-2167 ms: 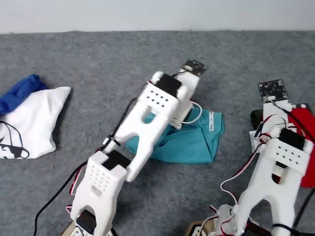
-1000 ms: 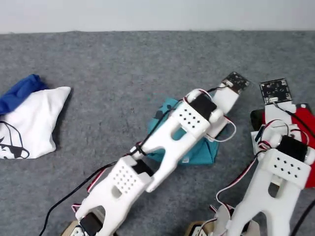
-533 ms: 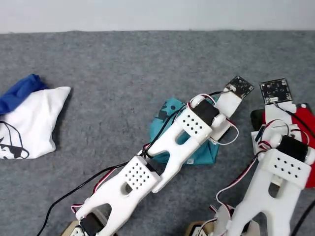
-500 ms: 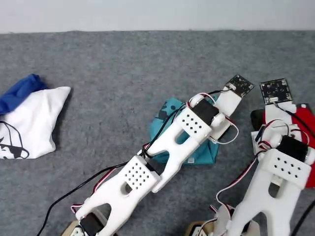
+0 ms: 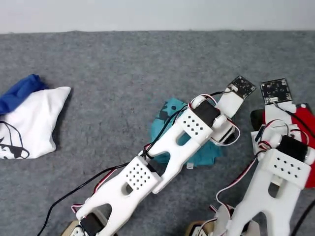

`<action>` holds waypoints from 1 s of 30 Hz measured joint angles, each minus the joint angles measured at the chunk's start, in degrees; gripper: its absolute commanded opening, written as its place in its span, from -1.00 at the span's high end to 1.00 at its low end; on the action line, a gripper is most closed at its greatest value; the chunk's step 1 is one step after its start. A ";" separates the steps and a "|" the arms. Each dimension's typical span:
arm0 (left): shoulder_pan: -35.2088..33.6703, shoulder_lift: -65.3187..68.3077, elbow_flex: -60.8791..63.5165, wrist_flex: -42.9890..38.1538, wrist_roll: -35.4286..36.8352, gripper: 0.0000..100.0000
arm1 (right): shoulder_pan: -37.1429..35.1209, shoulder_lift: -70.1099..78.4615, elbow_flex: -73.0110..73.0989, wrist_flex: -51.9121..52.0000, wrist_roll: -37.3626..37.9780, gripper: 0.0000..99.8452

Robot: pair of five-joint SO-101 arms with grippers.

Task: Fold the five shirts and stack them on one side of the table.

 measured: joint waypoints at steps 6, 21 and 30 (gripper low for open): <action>-0.62 -1.93 -4.75 0.62 0.00 0.51 | 0.00 0.00 0.00 0.00 0.00 0.55; -22.07 -7.65 12.13 -0.09 -2.55 0.51 | 0.00 0.00 0.00 1.05 0.00 0.55; -24.53 -0.26 12.66 -4.75 -2.55 0.51 | 0.00 0.00 0.00 1.05 0.00 0.55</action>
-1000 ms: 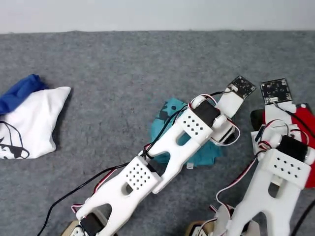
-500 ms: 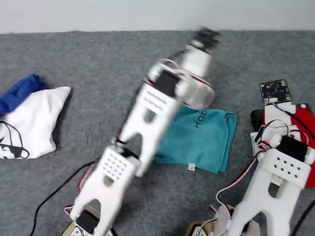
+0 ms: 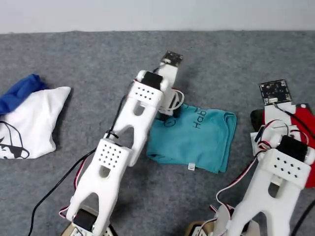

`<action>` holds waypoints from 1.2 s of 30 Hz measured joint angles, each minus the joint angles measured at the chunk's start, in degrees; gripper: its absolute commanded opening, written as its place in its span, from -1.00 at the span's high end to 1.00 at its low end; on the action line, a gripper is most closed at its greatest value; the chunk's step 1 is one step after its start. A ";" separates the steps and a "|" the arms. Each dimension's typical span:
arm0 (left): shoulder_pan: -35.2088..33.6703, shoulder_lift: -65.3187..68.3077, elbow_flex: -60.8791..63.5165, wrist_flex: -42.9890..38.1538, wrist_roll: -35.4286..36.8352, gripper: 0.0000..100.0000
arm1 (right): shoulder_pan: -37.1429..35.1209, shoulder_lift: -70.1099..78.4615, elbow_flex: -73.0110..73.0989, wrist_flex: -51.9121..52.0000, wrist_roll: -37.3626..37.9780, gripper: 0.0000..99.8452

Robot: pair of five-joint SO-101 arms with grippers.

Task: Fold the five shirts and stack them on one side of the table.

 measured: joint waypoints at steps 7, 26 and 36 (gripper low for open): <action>-6.33 0.62 -2.55 0.00 0.00 0.51 | -1.85 0.00 1.85 0.00 0.00 0.55; -2.55 -7.21 -13.19 5.36 -4.40 0.51 | -3.69 0.00 3.87 0.00 0.00 0.55; -2.46 -7.30 -7.21 5.36 -4.75 0.51 | -23.74 0.00 5.45 -1.93 -8.79 0.55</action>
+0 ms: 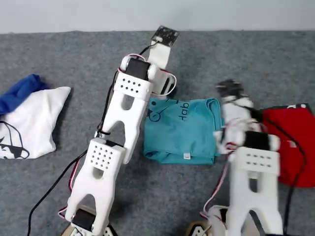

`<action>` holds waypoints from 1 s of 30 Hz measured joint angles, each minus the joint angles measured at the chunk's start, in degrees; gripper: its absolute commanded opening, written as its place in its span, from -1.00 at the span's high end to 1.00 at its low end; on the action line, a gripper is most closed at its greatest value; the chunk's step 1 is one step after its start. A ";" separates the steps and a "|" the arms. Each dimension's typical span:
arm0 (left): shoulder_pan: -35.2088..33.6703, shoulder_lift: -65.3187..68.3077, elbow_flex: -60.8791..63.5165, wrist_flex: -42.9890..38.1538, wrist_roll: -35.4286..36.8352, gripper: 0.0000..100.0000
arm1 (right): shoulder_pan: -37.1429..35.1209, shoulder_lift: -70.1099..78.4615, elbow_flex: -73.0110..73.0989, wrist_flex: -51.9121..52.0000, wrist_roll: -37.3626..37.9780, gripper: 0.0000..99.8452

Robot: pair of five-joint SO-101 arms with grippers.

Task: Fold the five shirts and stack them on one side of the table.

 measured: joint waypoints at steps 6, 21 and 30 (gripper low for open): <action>-3.34 6.86 -1.49 0.00 0.00 0.51 | -5.19 0.00 9.67 -8.79 -1.41 0.55; -5.98 16.97 -5.98 -0.18 -0.18 0.51 | 6.07 0.00 30.07 -21.80 4.84 0.55; -5.98 16.97 -5.98 0.00 0.09 0.51 | 8.53 -1.58 26.73 -12.66 7.74 0.55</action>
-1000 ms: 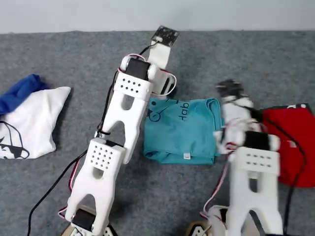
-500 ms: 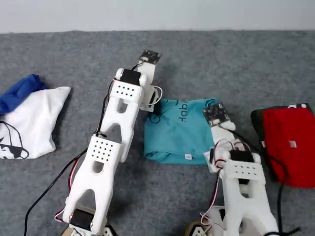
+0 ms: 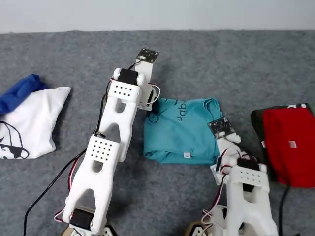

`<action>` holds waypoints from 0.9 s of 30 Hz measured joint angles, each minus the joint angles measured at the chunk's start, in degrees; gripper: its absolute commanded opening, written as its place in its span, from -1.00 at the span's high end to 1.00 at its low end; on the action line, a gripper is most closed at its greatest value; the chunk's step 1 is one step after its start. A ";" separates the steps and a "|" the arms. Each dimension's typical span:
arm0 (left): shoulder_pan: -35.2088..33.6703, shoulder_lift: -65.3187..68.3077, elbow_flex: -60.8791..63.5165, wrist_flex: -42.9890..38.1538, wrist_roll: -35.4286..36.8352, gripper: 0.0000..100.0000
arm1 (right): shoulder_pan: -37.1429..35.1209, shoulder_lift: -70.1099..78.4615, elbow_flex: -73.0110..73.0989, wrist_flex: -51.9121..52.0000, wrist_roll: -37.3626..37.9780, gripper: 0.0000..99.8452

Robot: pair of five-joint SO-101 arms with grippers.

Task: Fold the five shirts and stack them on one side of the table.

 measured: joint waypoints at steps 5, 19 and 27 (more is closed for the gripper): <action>0.00 0.00 0.00 0.00 0.00 0.51 | 0.00 -2.73 -11.52 13.54 -1.85 0.55; -0.09 0.88 -0.62 0.00 0.00 0.51 | -8.18 5.36 -14.24 -4.92 -8.18 0.55; -0.09 0.88 -0.62 0.00 0.00 0.51 | -10.02 19.60 -12.66 -15.47 -9.23 0.55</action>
